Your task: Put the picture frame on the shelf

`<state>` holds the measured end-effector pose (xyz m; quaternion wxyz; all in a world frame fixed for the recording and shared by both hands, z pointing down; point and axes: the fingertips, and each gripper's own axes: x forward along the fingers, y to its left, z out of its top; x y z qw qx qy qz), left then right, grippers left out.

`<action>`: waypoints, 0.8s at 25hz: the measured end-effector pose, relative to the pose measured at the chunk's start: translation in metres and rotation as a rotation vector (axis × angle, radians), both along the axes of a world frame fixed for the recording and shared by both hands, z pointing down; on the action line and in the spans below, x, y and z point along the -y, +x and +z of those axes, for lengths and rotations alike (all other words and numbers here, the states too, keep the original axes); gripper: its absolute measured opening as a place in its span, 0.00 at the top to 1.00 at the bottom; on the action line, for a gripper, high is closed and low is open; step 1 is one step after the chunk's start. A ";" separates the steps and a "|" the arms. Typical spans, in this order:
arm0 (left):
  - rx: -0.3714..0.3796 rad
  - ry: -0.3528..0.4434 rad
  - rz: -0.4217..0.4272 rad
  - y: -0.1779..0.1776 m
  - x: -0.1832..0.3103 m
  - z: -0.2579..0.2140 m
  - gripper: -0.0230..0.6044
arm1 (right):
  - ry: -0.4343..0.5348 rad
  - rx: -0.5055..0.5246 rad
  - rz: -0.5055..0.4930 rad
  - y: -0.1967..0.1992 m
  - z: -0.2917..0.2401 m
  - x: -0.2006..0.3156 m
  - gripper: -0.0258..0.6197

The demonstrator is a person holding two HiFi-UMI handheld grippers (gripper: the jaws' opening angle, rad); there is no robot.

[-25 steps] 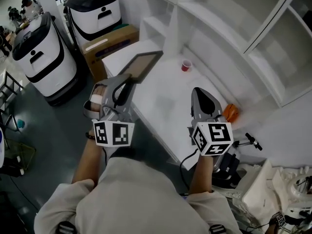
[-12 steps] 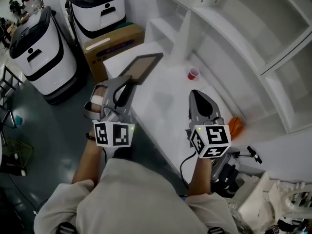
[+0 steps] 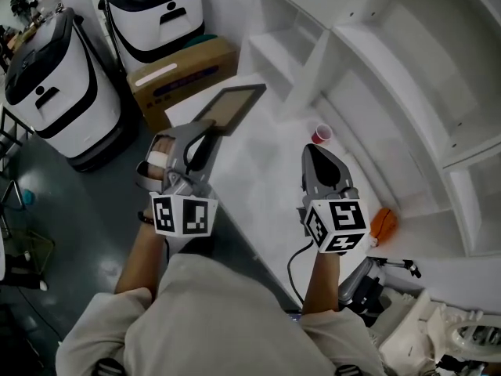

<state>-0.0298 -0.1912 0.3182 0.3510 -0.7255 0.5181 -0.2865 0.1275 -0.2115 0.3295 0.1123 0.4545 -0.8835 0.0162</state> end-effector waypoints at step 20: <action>0.037 -0.029 0.093 -0.035 0.152 0.016 0.85 | -0.044 -0.029 0.045 -0.050 0.008 0.133 0.95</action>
